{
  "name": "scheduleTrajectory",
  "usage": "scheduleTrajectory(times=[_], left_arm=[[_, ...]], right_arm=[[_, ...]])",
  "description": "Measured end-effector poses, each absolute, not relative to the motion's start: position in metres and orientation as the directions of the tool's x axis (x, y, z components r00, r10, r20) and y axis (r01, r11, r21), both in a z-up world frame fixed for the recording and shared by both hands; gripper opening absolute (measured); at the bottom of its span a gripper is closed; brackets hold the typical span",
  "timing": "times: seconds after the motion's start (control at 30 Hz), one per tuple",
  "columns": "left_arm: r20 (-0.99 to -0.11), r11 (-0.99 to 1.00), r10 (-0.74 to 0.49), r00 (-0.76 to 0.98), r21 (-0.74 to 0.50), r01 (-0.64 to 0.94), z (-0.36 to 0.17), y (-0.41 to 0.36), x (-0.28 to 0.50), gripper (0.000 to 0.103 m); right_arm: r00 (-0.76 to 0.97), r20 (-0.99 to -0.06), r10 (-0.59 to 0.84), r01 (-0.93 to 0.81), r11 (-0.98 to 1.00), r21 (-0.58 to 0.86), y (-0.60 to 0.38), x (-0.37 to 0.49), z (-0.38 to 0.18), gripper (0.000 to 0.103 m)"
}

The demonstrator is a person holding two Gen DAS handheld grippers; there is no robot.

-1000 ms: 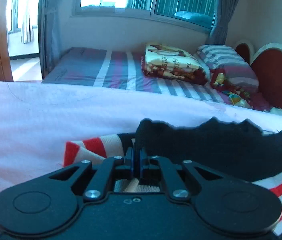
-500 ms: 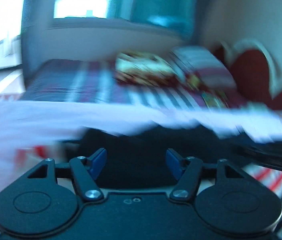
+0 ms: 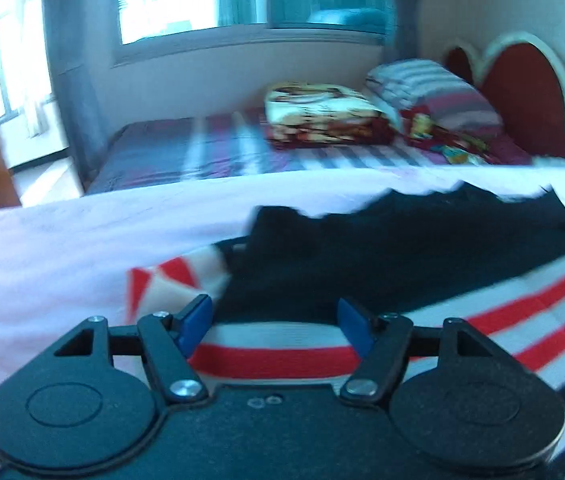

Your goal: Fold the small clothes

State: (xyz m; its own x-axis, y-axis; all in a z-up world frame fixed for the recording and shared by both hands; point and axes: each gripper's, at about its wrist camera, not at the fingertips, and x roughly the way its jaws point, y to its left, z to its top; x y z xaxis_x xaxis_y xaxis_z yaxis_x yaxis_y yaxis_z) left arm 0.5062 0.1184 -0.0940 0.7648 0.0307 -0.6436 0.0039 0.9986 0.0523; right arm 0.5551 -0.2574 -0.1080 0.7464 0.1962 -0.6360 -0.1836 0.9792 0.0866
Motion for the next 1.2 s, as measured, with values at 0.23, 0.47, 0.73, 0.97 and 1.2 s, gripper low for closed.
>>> scheduleTrajectory(times=[0.23,0.47,0.73,0.97,1.2], left_arm=[[-0.575,0.996,-0.085,0.813,-0.021,0.090,-0.071,0.066,0.474,0.070],[-0.624,0.984,-0.131,0.771,0.014,0.179,-0.095,0.029,0.455,0.072],[-0.627,0.999,-0.032,0.778,-0.002,0.039,-0.096,0.102,0.425,0.072],[-0.605,0.993,-0.101,0.790,-0.009,0.119,-0.080,0.050,0.402,0.070],[-0.639,0.985,-0.099,0.762,0.045,0.166,-0.101,0.023,0.380,0.072]], right_arm=[[0.743,-0.584,0.327,-0.367,0.929,0.052,-0.196,0.499,-0.083,0.055],[0.696,-0.634,0.337,-0.427,0.904,0.011,-0.156,0.474,-0.105,0.054],[0.720,-0.668,0.188,-0.265,0.964,-0.013,-0.218,0.457,-0.106,0.061],[0.702,-0.635,0.322,-0.377,0.925,0.052,-0.185,0.408,-0.084,0.060],[0.666,-0.689,0.284,-0.378,0.926,0.016,-0.171,0.382,-0.108,0.060]])
